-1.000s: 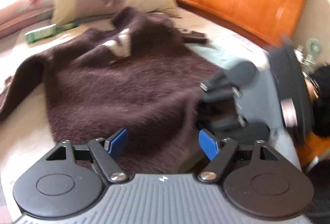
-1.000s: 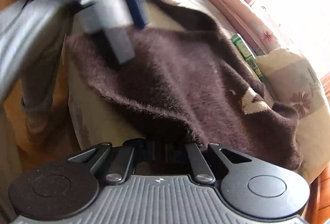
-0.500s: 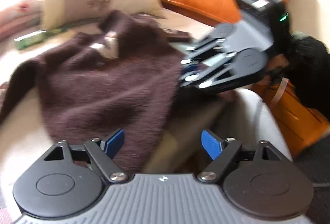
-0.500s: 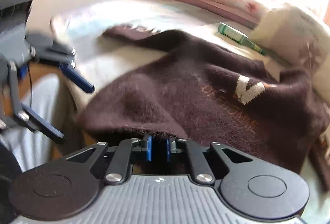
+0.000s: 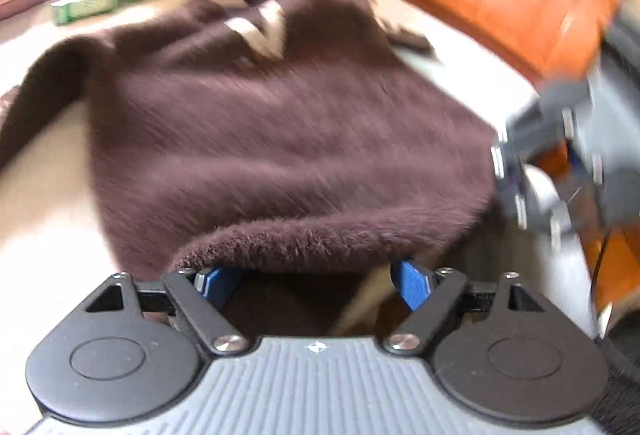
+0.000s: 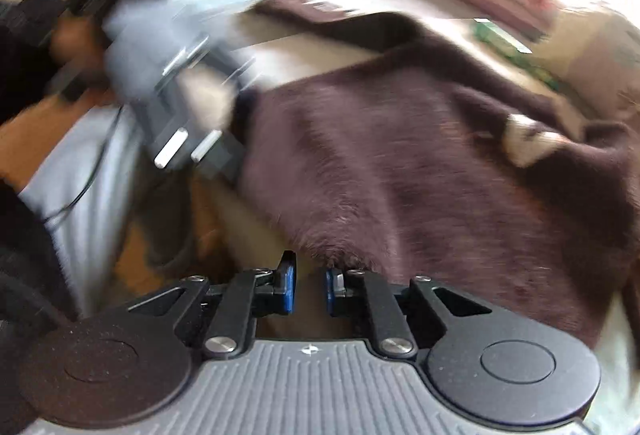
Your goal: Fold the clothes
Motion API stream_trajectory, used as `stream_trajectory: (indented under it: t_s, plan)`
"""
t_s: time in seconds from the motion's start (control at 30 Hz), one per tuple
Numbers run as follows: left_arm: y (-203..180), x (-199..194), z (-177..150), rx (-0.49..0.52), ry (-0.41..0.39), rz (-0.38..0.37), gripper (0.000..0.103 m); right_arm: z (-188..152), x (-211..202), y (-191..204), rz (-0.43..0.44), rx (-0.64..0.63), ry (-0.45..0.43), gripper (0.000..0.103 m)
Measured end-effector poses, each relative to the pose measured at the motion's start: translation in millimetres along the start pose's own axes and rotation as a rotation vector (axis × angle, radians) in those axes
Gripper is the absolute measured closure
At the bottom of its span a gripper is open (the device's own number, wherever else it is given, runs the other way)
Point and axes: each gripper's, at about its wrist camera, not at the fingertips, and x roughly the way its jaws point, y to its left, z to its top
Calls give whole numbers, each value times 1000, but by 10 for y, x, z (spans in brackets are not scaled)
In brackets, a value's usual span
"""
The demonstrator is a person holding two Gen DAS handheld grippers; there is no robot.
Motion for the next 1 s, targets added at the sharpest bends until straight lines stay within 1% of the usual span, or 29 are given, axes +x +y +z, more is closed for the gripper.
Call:
stream_trajectory:
  t_s: [0.07, 0.1, 0.17, 0.2, 0.23, 0.33, 0.4, 0.43, 0.47, 0.5, 0.53, 0.57, 0.6, 0.63, 0.73, 0.8, 0.83, 0.9, 0.93, 0.97, 1.0]
  plan:
    - [91, -50, 66, -13, -13, -17, 21, 27, 150, 129, 13, -32, 1, 83]
    - [110, -34, 103, -17, -9, -16, 21, 55, 242, 176, -4, -45, -7, 79]
    - [118, 3, 155, -12, 5, -8, 21, 110, 421, 272, -41, -74, -21, 68]
    - [107, 24, 172, -3, 14, 0, 21, 125, 470, 332, -75, -110, -30, 54]
    - [76, 36, 178, 7, 21, 10, 21, 140, 520, 392, -109, -146, -38, 48]
    - [73, 13, 182, 8, 23, 12, 21, 182, 669, 570, -208, -252, -60, 48]
    - [121, 21, 222, -3, 17, 10, 21, 180, 756, 638, -234, -287, -45, 51]
    - [146, 24, 243, -9, 14, 10, 21, 184, 778, 660, -235, -294, -45, 58]
    - [172, 27, 271, -15, 13, 8, 21, 195, 774, 667, -222, -285, -53, 66]
    - [186, 44, 306, -18, 14, 8, 21, 209, 771, 676, -219, -280, -59, 85]
    - [191, 44, 330, -17, 16, 9, 21, 231, 779, 697, -273, -293, -55, 99]
    - [181, 37, 346, -7, 19, 12, 21, 252, 784, 714, -322, -306, -52, 100]
    - [164, 27, 354, 6, 18, 19, 21, 270, 767, 705, -337, -309, -55, 100]
    - [147, 16, 362, 19, 18, 26, 21, 298, 727, 669, -317, -278, -61, 100]
    - [106, -58, 372, 43, 13, 45, 21, 416, 533, 543, -167, -140, -96, 100]
    - [81, -157, 368, 59, 13, 59, 20, 507, 307, 494, 29, -23, -156, 100]
    - [65, -210, 365, 70, 14, 64, 20, 552, 222, 482, 90, 18, -173, 100]
    - [21, -314, 347, 103, 11, 71, 19, 552, 115, 377, 100, 53, -179, 102]
    - [0, -358, 335, 119, 10, 80, 19, 552, 62, 324, 105, 70, -181, 95]
    - [-15, -396, 325, 133, 10, 91, 18, 552, 9, 272, 110, 87, -184, 91]
    - [-22, -427, 312, 141, 8, 103, 18, 552, -45, 219, 115, 105, -187, 90]
